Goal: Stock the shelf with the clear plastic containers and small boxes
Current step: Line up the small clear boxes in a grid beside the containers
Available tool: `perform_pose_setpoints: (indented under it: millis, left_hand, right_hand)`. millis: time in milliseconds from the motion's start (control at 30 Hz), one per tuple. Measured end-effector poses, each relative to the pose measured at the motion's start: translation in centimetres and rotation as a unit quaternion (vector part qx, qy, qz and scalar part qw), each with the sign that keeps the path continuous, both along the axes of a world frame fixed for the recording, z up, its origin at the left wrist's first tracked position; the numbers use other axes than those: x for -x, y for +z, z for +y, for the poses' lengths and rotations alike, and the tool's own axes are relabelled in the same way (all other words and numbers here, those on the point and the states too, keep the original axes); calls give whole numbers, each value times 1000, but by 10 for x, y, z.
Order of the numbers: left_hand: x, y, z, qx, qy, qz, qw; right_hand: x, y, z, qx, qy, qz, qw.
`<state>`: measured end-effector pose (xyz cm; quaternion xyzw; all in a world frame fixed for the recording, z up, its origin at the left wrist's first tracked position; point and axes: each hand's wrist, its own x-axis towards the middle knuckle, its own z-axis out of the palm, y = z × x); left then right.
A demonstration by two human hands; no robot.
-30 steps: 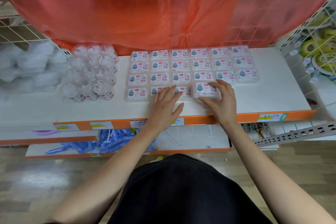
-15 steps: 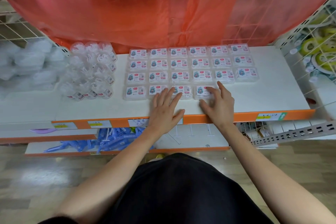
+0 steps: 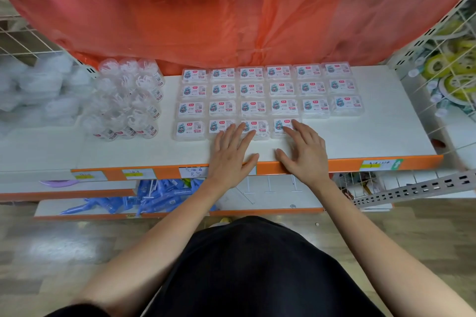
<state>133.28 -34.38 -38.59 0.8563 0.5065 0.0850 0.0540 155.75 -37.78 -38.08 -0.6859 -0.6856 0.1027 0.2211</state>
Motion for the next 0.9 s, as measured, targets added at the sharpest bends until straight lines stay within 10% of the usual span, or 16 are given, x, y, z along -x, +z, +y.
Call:
perform_pose_setpoints:
  millis: [900]
  left_hand:
    - [149,55,-52,-45,249,-71,965]
  right_hand:
    - [187,57,1,-34,223,79,971]
